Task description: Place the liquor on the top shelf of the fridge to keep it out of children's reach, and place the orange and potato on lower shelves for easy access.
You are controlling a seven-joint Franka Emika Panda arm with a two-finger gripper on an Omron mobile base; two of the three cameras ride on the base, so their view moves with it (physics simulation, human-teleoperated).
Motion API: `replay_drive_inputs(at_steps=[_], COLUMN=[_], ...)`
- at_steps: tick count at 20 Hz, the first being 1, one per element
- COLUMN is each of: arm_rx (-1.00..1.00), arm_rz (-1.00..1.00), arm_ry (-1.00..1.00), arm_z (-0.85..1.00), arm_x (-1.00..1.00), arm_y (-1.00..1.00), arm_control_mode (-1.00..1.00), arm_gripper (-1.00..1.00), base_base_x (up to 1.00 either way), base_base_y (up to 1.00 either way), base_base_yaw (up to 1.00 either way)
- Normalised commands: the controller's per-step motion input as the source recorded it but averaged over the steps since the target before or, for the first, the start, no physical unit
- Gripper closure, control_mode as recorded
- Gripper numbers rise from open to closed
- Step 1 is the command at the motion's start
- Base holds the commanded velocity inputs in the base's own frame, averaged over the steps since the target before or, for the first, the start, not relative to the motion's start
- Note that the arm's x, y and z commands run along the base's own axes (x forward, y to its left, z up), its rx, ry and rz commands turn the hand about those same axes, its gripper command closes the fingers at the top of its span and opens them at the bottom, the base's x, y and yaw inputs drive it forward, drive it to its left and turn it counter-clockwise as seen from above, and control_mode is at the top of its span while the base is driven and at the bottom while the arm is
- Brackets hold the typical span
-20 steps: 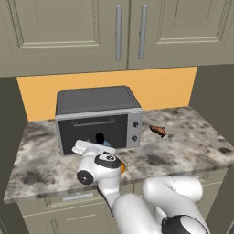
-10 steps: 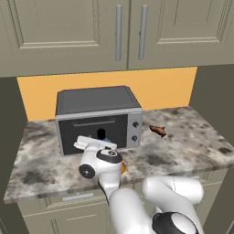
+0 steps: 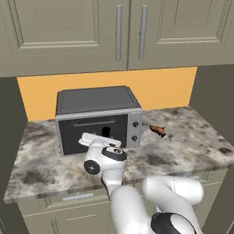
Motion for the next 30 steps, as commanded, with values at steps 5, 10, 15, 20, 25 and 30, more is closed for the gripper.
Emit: replay_drive_inputs(at_steps=[5,10,15,20,25,30], arm_rx=[0.0,0.0,0.0,0.0,0.0,0.0], arm_rz=[0.0,0.0,0.0,0.0,0.0,0.1], arm_ry=[0.0,0.0,0.0,0.0,0.0,-0.02], arm_z=[0.0,0.0,0.0,0.0,0.0,0.15], arm_x=[-0.05,-0.08,0.0,0.0,0.0,-0.36], arm_y=[-0.24,-0.08,0.0,0.0,0.0,0.09], arm_control_mode=[-1.0,-1.0,-1.0,-1.0,-1.0,-1.0], arm_gripper=[-1.0,-1.0,-1.0,1.0,1.0,1.0], base_base_x=[0.0,0.0,0.0,0.0,0.0,0.0], base_base_y=[0.0,0.0,0.0,0.0,0.0,0.0], base_base_yaw=[0.0,0.0,0.0,0.0,0.0,0.0])
